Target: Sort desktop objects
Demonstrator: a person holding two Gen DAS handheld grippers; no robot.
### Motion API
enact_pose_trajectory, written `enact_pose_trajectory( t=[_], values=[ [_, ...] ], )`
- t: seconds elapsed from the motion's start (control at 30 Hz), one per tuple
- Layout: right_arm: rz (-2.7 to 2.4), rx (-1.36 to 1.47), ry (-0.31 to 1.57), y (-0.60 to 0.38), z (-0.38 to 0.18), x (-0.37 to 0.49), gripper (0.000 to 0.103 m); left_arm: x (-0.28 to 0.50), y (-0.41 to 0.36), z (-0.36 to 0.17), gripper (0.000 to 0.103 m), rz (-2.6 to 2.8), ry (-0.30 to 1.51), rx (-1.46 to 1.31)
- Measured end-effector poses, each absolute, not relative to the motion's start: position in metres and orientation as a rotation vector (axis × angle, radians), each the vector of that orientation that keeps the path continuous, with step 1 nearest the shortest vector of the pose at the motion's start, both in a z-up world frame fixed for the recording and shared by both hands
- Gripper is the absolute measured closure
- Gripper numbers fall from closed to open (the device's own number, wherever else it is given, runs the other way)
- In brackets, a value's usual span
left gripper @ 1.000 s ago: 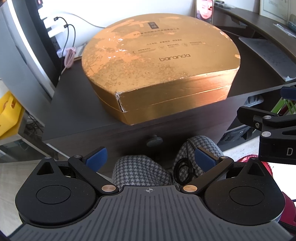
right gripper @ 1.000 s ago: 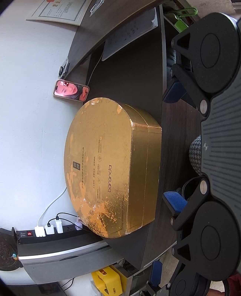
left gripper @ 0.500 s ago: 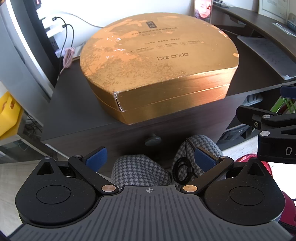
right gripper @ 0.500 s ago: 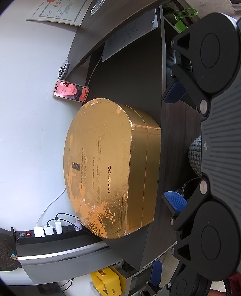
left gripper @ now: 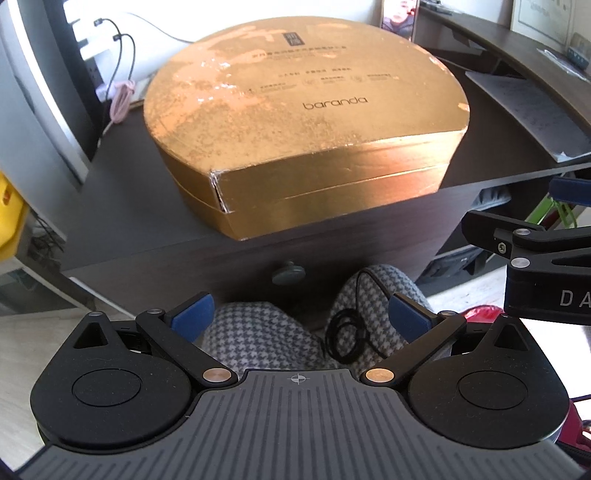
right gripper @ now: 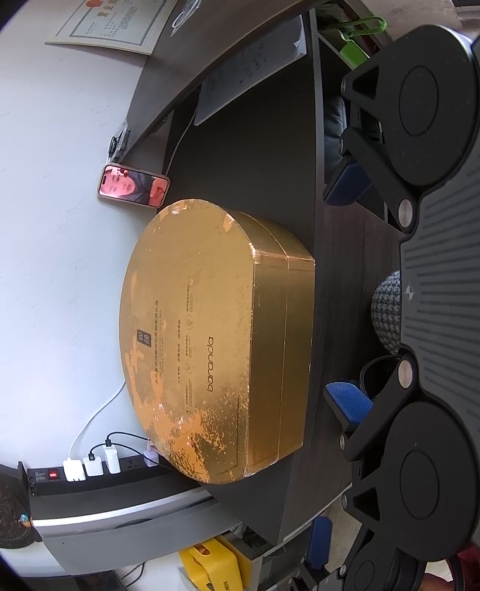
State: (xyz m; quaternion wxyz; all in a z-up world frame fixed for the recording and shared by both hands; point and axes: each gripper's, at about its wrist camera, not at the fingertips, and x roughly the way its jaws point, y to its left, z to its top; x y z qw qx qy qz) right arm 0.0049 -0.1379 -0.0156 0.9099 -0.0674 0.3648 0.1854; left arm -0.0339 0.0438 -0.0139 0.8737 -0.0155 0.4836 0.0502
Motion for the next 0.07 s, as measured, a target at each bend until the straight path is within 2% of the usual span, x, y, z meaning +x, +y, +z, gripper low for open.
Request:
enact_pose_trajectory(
  t=[0.07],
  values=[
    [0.375, -0.112, 0.756, -0.1405, -0.0164, 0.0084, 0.001, -0.0345, 0.0438, -0.0120, 0.000, 0.109, 0.978, -0.026]
  ],
)
